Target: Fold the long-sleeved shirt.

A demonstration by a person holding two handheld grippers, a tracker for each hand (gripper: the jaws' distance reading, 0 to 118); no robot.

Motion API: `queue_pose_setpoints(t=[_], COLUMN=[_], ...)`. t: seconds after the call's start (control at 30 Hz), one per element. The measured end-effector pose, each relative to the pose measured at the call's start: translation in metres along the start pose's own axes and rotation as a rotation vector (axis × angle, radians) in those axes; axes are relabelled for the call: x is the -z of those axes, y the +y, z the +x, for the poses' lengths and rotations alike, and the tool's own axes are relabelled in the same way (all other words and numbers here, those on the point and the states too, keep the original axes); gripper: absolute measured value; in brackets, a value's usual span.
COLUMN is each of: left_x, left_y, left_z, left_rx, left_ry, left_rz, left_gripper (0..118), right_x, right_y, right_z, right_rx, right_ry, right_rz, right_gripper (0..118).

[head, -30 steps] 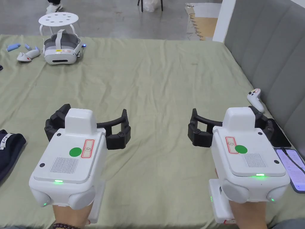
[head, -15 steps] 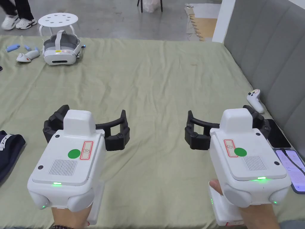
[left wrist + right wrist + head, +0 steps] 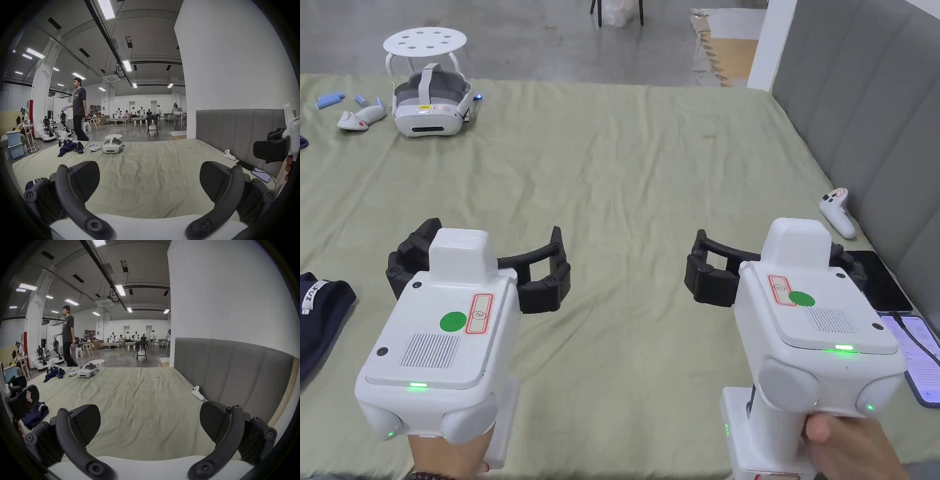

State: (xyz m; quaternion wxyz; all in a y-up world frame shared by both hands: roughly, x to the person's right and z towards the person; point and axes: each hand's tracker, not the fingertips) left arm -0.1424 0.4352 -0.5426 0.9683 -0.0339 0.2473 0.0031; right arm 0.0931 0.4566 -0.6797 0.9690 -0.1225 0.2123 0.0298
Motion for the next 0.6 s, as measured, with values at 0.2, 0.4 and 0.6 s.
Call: queue_pose_setpoints(t=[0.2, 0.4, 0.6], left_x=[0.0015, 0.0015, 0.0021], left_y=[-0.0016, -0.0028, -0.0028], left_z=[-0.001, 0.0, 0.0009], left_rx=[-0.002, -0.001, -0.006], left_ry=[0.004, -0.001, -0.003], left_rz=[-0.006, -0.01, -0.014], left_gripper=[111, 111, 111], right_x=[-0.0017, 0.0022, 0.0015], right_y=[0.0005, 0.0049, 0.001], right_z=[0.0024, 0.0068, 0.0075], right_rx=[-0.012, -0.005, -0.001], right_ry=[-0.001, 0.019, -0.007], right_rz=[0.005, -0.035, -0.06], right_gripper=[118, 118, 118])
